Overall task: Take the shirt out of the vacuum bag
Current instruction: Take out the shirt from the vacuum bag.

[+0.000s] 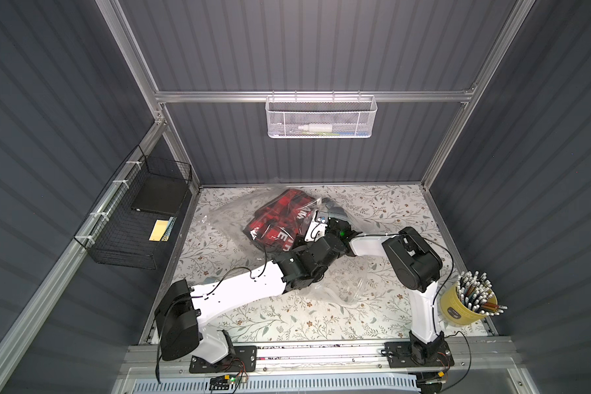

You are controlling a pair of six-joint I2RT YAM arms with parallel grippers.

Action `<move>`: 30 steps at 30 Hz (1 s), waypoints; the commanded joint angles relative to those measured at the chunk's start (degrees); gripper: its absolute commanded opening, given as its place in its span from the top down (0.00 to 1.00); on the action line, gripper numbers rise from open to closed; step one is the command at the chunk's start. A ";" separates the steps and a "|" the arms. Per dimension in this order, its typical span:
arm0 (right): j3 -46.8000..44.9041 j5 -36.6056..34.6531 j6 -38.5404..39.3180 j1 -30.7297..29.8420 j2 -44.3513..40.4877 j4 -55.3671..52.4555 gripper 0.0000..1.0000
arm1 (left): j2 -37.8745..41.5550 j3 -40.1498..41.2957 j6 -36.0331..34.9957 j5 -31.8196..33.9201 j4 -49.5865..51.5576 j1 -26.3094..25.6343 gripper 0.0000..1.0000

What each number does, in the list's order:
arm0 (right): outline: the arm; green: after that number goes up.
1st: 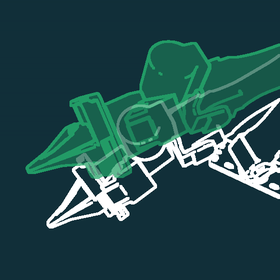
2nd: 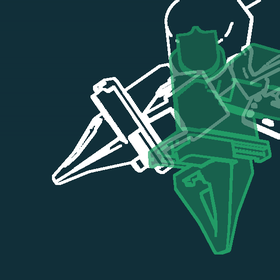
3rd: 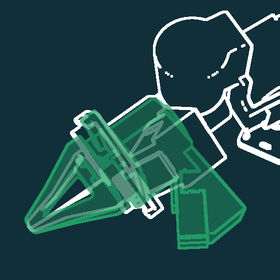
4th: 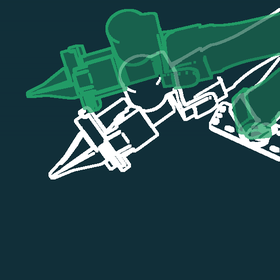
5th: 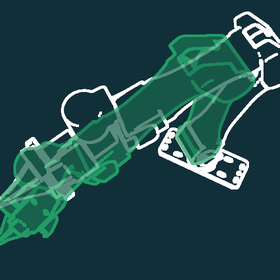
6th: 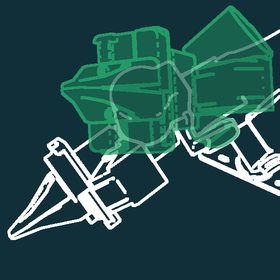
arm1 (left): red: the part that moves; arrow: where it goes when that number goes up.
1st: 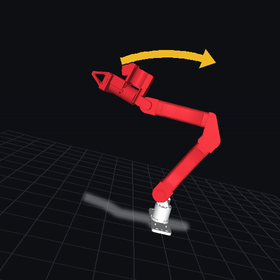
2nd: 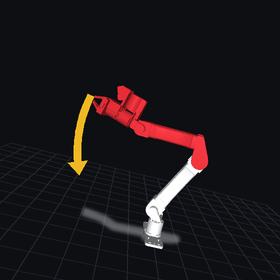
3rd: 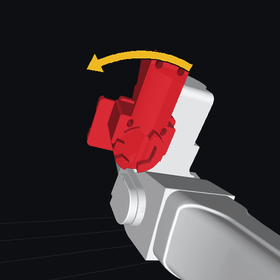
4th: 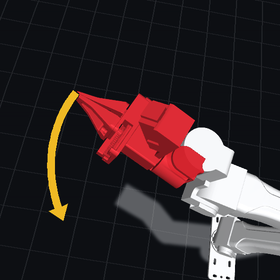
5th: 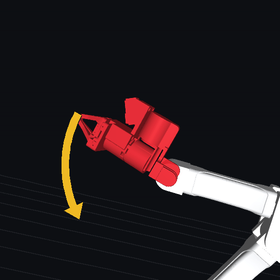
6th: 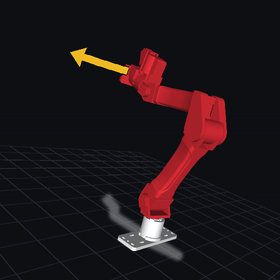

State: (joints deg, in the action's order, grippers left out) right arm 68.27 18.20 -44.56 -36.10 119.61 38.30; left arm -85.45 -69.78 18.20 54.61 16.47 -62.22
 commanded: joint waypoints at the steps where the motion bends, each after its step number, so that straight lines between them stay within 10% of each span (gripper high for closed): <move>1: -0.69 -0.72 1.53 0.23 -2.36 1.25 1.00 | 1.96 0.77 1.32 -0.24 1.20 -0.19 1.00; 30: -12.08 -2.73 7.43 0.33 -16.90 -1.93 1.00 | 1.12 1.02 1.49 0.66 1.92 -0.19 1.00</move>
State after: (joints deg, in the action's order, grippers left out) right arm 56.53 16.25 -39.83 -36.10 105.49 35.22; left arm -85.45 -69.71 18.76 54.61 16.47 -62.33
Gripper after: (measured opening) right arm 0.101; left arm 0.047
